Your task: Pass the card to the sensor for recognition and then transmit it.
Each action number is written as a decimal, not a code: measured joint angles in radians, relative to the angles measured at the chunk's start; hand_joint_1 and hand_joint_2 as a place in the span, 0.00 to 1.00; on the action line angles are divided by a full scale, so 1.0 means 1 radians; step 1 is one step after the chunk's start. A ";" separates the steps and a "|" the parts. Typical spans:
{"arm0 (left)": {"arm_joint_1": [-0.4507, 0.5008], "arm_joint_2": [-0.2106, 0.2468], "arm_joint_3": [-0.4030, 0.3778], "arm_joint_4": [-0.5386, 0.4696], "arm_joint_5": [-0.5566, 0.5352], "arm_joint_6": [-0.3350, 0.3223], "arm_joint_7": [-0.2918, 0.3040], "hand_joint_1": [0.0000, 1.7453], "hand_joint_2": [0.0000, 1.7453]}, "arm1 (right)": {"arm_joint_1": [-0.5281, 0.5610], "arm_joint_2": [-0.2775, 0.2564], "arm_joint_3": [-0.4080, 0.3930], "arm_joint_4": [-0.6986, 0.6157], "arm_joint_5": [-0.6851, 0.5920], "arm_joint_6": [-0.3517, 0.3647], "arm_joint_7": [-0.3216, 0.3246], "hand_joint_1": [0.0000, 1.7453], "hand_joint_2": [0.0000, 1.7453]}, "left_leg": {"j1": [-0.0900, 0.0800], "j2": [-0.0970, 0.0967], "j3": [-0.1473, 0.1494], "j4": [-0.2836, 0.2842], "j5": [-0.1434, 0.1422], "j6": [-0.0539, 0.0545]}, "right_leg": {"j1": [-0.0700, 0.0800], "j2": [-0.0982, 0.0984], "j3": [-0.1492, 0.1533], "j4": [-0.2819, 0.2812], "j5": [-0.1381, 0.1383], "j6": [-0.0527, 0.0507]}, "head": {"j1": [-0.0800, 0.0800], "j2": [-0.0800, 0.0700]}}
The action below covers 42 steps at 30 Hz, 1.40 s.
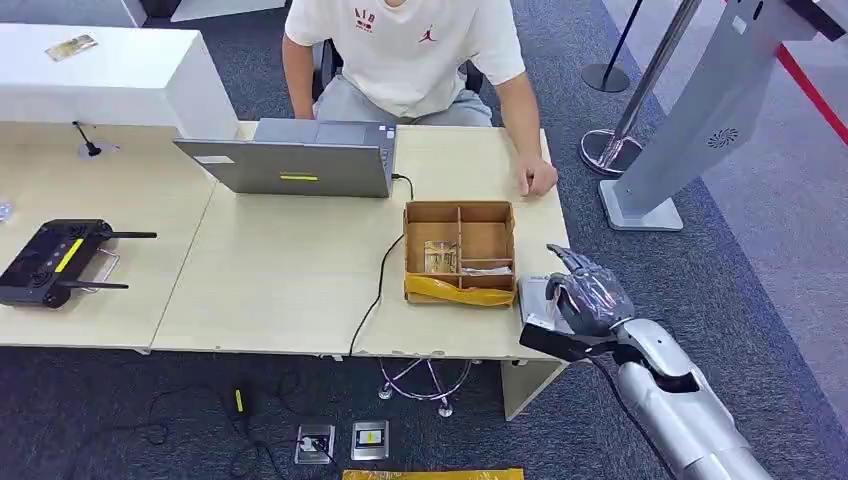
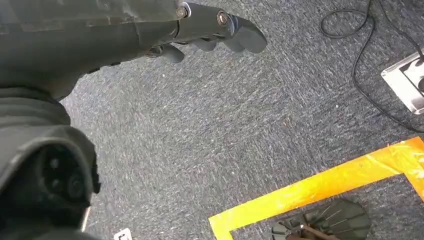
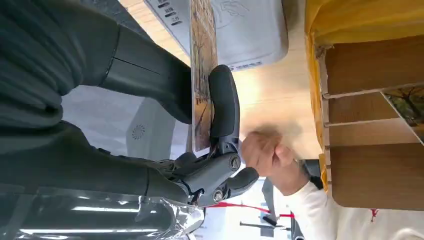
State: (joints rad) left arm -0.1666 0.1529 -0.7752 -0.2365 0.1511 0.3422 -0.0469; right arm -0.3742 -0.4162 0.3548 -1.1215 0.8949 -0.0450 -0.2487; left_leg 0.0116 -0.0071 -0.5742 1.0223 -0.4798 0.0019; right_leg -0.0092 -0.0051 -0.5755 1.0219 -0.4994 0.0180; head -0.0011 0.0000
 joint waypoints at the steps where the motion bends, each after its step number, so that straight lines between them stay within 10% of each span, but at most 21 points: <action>1: 0.000 0.000 0.000 0.000 0.000 -0.002 0.000 0.00 0.00 | 0.002 0.000 0.000 0.000 0.000 0.001 0.000 1.00 1.00 | 0.000 0.000 0.000 0.000 0.000 0.000 | 0.000 0.000 0.000 0.000 0.000 0.000 | 0.000 0.000; 24: -0.001 0.016 0.000 -0.003 -0.015 -0.017 0.001 0.00 0.00 | 0.016 0.000 -0.006 0.005 0.000 0.005 0.022 1.00 1.00 | 0.000 0.002 0.002 0.000 0.000 0.000 | 0.000 0.001 0.001 0.000 0.000 0.000 | 0.000 0.000; 42: -0.001 0.014 0.000 -0.006 -0.046 0.009 0.000 0.00 0.00 | -0.171 0.002 -0.124 -0.011 -0.045 -0.228 0.006 1.00 1.00 | 0.000 0.002 0.001 0.000 0.000 0.000 | 0.000 0.001 0.001 0.000 0.001 -0.001 | 0.001 0.000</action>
State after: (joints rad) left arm -0.1674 0.1667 -0.7755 -0.2422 0.1049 0.3513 -0.0469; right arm -0.5451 -0.4143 0.2312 -1.1330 0.8495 -0.2732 -0.2426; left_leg 0.0113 -0.0052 -0.5734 1.0223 -0.4796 0.0019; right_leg -0.0094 -0.0037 -0.5749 1.0223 -0.4985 0.0174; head -0.0004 0.0000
